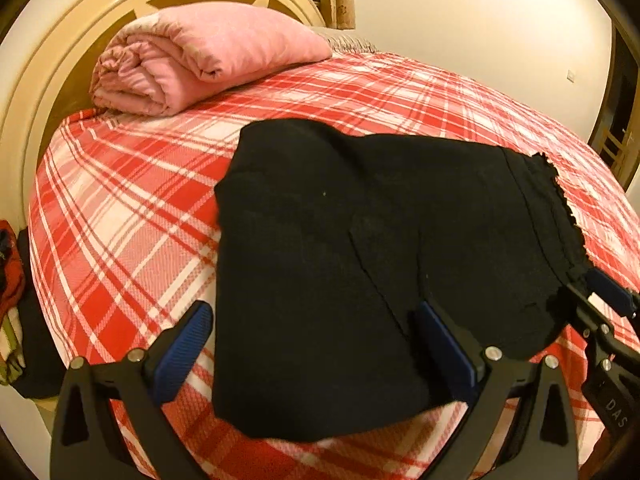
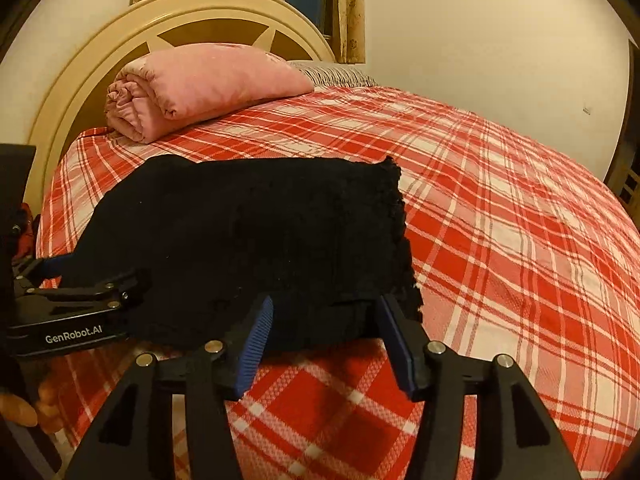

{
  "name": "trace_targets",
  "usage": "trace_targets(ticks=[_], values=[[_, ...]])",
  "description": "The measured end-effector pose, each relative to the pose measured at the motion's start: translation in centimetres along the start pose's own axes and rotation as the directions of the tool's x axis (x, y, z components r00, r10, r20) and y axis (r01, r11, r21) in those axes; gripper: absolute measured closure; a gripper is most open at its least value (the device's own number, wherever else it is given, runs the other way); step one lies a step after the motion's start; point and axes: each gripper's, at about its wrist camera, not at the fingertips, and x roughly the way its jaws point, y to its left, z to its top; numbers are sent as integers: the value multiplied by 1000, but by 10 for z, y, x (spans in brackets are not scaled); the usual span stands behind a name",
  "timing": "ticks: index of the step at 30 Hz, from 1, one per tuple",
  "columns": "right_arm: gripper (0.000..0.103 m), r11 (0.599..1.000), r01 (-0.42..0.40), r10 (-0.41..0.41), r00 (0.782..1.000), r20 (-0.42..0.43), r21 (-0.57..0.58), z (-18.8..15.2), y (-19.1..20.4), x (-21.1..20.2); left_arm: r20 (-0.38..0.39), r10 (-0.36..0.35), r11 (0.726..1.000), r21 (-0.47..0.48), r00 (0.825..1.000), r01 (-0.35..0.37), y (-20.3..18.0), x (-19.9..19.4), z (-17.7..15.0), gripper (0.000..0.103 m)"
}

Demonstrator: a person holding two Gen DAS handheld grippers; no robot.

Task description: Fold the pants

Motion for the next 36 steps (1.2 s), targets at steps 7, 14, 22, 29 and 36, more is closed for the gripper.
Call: trace_targets(ticks=[7, 14, 22, 29, 36], values=[[46, 984, -53, 68, 994, -84, 170, -21, -13, -11, -2, -2, 1000, 31, 1000, 2, 0, -17, -17, 0], [46, 984, -38, 54, 994, -90, 172, -41, -4, -29, 26, 19, 996, 85, 999, -21, -8, -36, -27, 0], [45, 987, -30, 40, 997, -62, 156, -50, 7, -59, 49, 37, 991, 124, 998, -43, -10, -62, -43, 0], [34, 988, -26, 23, 999, 22, 153, -47, 13, -96, 121, 51, 989, 135, 991, -67, -6, -97, -45, 0], [34, 989, -21, 7, 995, 98, 147, -43, 19, -129, 161, 33, 988, 142, 986, -57, -3, -120, -45, 0]])
